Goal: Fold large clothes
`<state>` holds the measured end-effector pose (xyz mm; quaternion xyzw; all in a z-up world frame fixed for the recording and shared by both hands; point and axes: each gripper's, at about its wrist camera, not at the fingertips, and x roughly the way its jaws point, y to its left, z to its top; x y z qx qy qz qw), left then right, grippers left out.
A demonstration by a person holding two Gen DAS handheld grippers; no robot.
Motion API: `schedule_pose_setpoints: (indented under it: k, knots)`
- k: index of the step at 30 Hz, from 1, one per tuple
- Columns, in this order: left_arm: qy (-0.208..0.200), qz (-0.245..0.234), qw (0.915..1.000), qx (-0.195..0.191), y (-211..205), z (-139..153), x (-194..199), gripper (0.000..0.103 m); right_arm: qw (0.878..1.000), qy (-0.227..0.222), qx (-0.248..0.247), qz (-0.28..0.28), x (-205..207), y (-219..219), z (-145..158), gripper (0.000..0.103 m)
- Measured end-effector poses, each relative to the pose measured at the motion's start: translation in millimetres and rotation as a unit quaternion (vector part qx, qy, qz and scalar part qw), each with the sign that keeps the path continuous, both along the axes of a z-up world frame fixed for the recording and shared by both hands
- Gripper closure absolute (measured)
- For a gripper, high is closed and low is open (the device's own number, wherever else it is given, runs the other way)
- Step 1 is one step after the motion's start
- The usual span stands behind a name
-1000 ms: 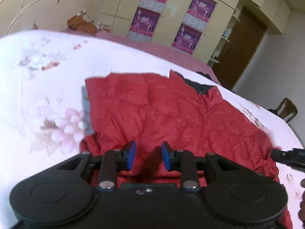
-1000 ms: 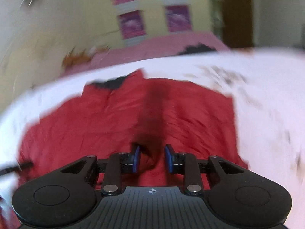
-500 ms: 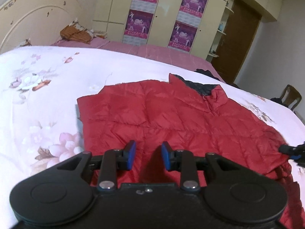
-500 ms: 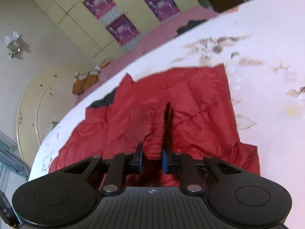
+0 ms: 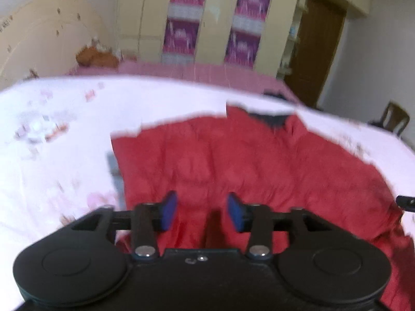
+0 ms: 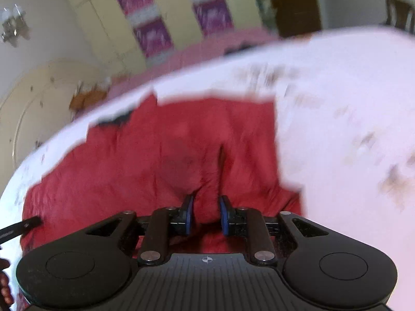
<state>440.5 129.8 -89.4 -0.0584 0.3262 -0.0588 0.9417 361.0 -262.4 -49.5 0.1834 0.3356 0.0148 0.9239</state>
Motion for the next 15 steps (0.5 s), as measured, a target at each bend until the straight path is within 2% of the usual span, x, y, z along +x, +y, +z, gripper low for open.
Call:
schedule_pose_setpoints:
  k: [2,5,7,10,15]
  knots:
    - [0.002,-0.008,1.0,0.003,-1,2,11,0.057,1.0,-0.009,-0.022,0.02,12,5,11,0.062]
    - [0.013,-0.015,0.9996,0.021,-8,-6,33,0.057,0.998,-0.003,-0.044,0.055,46,21,10,0.063]
    - [0.03,-0.012,0.9991,0.026,-7,-16,48,0.057,0.995,0.011,-0.072,0.073,66,33,-2,0.063]
    - [0.046,-0.012,0.9984,0.032,-3,-31,63,0.055,0.988,0.065,-0.106,0.093,93,43,-35,0.063]
    - [0.048,-0.017,0.9983,0.03,0,-33,61,0.055,0.987,0.06,-0.117,0.097,91,45,-45,0.063]
